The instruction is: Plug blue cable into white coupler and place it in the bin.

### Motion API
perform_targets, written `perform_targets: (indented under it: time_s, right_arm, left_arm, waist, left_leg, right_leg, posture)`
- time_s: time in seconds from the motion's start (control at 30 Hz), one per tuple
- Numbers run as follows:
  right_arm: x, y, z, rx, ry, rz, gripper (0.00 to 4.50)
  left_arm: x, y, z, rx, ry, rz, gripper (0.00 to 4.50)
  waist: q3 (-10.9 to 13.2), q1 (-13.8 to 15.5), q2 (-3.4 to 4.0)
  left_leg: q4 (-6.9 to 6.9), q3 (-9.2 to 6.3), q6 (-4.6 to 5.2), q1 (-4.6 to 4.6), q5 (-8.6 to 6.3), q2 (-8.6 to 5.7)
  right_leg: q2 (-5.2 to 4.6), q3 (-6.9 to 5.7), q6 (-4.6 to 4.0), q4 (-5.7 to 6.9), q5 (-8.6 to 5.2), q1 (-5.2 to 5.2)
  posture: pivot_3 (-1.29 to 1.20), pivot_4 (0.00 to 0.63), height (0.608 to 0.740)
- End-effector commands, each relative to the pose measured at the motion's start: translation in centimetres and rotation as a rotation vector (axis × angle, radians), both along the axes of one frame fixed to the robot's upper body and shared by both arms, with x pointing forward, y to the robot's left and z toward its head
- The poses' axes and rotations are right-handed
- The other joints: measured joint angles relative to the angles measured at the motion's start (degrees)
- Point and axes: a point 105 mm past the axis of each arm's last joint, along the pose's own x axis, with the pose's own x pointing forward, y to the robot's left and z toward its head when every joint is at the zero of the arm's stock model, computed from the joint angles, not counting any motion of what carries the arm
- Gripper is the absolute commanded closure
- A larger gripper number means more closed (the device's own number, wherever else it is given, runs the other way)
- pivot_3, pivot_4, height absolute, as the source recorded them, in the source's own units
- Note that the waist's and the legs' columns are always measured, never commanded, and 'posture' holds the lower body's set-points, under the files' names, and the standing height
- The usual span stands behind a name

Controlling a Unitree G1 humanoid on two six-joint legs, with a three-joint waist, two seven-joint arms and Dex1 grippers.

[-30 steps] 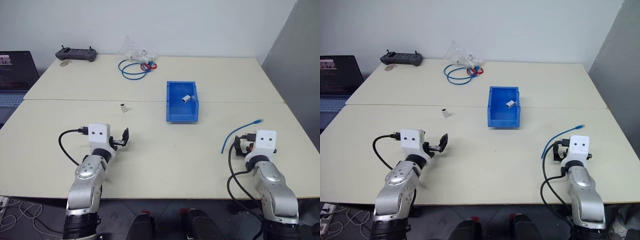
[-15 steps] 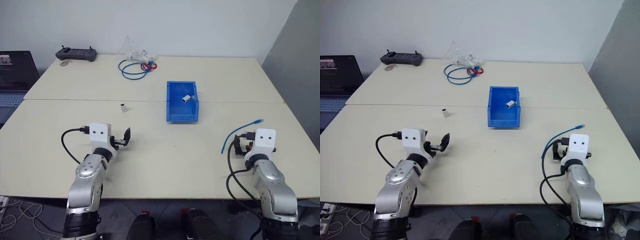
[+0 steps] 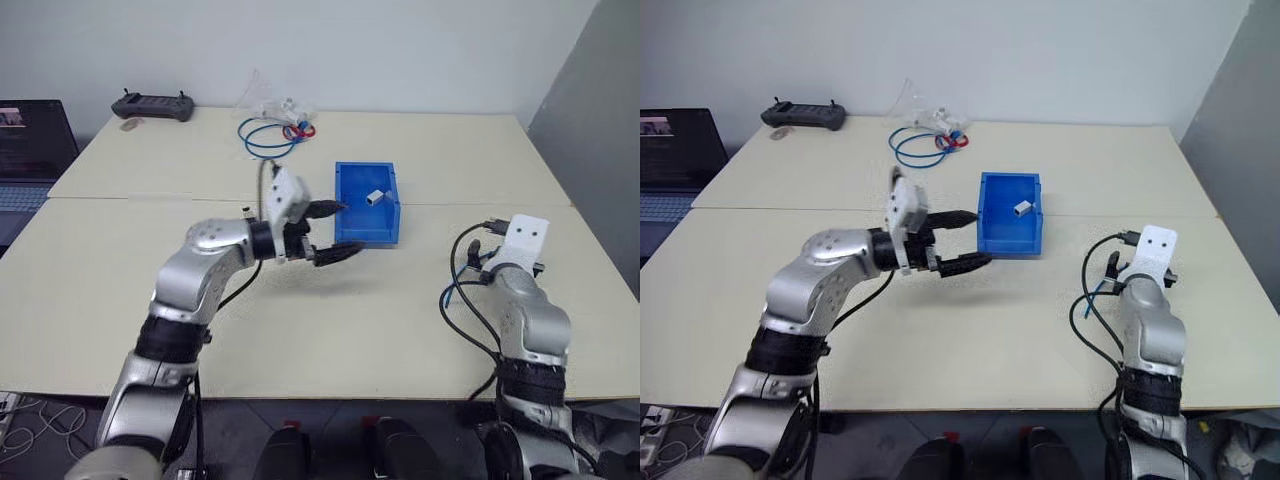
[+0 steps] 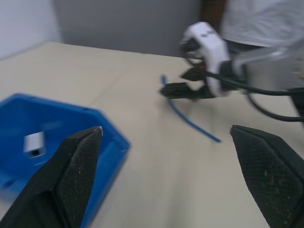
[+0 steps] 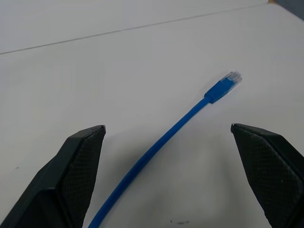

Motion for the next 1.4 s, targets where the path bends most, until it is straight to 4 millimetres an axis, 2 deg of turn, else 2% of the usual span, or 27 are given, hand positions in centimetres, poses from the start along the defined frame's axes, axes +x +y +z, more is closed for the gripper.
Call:
perform_targets:
  time_s: [0.03,0.13,0.43,0.57,0.7,0.73,0.77,0.8,0.9,1.1,1.17,1.23,1.33,1.4]
  right_arm:
    - [0.5,-1.5,0.4,-0.028,-0.013,-0.099,0.00]
    - [0.7,-1.6,-0.2,-0.012,0.010,-0.143,0.00]
    - [1.5,0.4,-1.6,0.036,0.028,-0.144,0.00]
    - [2.0,0.9,-1.8,0.032,0.025,-0.124,0.67]
    - [2.7,1.3,-1.6,0.008,0.017,-0.104,1.80]
    - [2.9,1.5,-1.5,0.006,0.014,-0.100,1.88]
    - [3.0,1.5,-1.5,0.005,0.013,-0.098,2.27]
    - [3.1,1.6,-1.5,0.001,0.012,-0.097,2.41]
    - [3.1,1.6,-1.6,-0.002,0.012,-0.097,3.21]
    - [2.9,1.1,-1.1,-0.037,-0.015,-0.070,4.41]
    - [3.0,1.4,-0.6,-0.050,-0.042,0.008,4.41]
    - [2.8,2.3,0.5,-0.063,-0.080,0.156,4.41]
    - [1.8,3.0,2.0,-0.124,-0.113,0.377,4.41]
    - [-0.6,4.3,3.6,-0.214,-0.134,0.722,4.41]
  left_arm:
    - [0.2,-0.8,0.6,0.036,-0.050,-0.079,0.01]
    - [0.4,-1.1,0.6,0.045,-0.057,-0.103,0.01]
    - [0.3,-1.8,0.8,0.029,-0.050,-0.118,0.01]
    - [0.3,-1.8,0.9,0.034,-0.053,-0.119,0.00]
    - [0.2,-1.6,0.7,0.045,-0.048,-0.121,0.00]
    - [0.1,-1.7,0.6,0.048,-0.047,-0.124,0.00]
    - [0.1,-1.8,0.6,0.050,-0.047,-0.127,0.00]
    - [0.1,-1.9,0.5,0.051,-0.048,-0.129,0.00]
    - [0.1,-2.0,0.5,0.052,-0.052,-0.130,0.00]
    - [0.1,-1.9,0.3,0.065,-0.046,-0.133,0.00]
    - [0.2,-1.6,0.2,0.068,-0.040,-0.123,0.00]
    - [-0.2,-0.9,0.1,0.070,-0.025,-0.117,0.00]
    - [-1.0,0.8,-0.6,0.094,-0.002,-0.096,0.00]
    - [-2.1,3.6,-1.9,0.107,0.028,-0.019,0.00]
  waist:
    - [0.00,-0.07,0.00]
    - [0.02,-0.09,0.03]
    - [0.01,-0.38,0.03]
    - [0.01,-0.80,0.03]
    - [0.01,-1.04,0.03]
    - [0.01,-1.06,0.03]
    - [0.01,-1.08,0.03]
    - [0.01,-1.09,0.03]
    - [0.01,-1.09,0.03]
    - [0.01,-1.07,0.03]
    - [0.01,-1.00,0.03]
    - [0.02,-0.98,0.03]
    - [0.04,-1.03,0.08]
    - [0.12,-1.24,0.20]
  left_leg:
    - [-0.01,-0.01,0.00,0.00,0.00,0.02]
    - [-0.01,-0.03,0.01,-0.01,0.00,0.05]
    - [0.04,-0.04,0.02,0.00,0.00,0.07]
    - [0.05,-0.03,0.02,0.02,0.01,0.07]
    - [0.05,-0.05,0.03,0.04,0.01,0.09]
    - [0.05,-0.05,0.04,0.04,0.02,0.09]
    - [0.05,-0.05,0.04,0.04,0.02,0.09]
    - [0.05,-0.05,0.04,0.04,0.02,0.08]
    - [0.05,-0.05,0.04,0.04,0.02,0.07]
    - [0.04,-0.06,0.04,0.01,0.02,0.07]
    - [0.03,-0.06,0.04,0.00,0.02,0.06]
    - [0.03,-0.06,0.04,-0.01,0.01,0.04]
    - [0.01,-0.05,0.05,-0.03,0.01,0.02]
    - [0.00,-0.03,0.05,-0.02,0.00,0.04]
  right_leg:
    - [-0.02,0.02,-0.01,0.01,0.00,0.00]
    - [-0.01,0.00,-0.03,0.02,-0.01,-0.02]
    - [-0.03,0.00,-0.02,0.04,-0.01,0.00]
    - [-0.03,0.02,-0.01,0.05,-0.01,0.02]
    - [-0.02,0.01,-0.01,0.07,0.00,0.03]
    - [-0.02,0.00,-0.01,0.07,0.00,0.03]
    - [-0.02,0.00,-0.01,0.07,0.00,0.03]
    - [-0.02,0.01,-0.01,0.07,0.00,0.03]
    - [-0.02,0.01,0.00,0.07,0.00,0.04]
    - [-0.03,0.00,0.00,0.05,0.00,0.03]
    - [-0.03,0.00,0.00,0.04,0.00,0.03]
    - [-0.03,0.00,0.00,0.03,0.00,0.03]
    - [-0.03,0.02,0.00,0.01,-0.01,0.00]
    - [-0.03,0.05,0.00,0.02,-0.01,-0.01]
  posture:
    - [0.00,0.150,0.740]
    - [0.00,0.150,0.740]
    - [0.00,0.150,0.740]
    - [0.00,0.150,0.740]
    - [0.00,0.150,0.740]
    - [0.00,0.150,0.740]
    - [0.00,0.150,0.740]
    - [0.00,0.150,0.740]
    - [0.00,0.150,0.740]
    - [0.00,0.150,0.740]
    - [0.00,0.150,0.740]
    - [0.00,0.150,0.740]
    - [0.00,0.150,0.740]
    - [0.00,0.150,0.740]
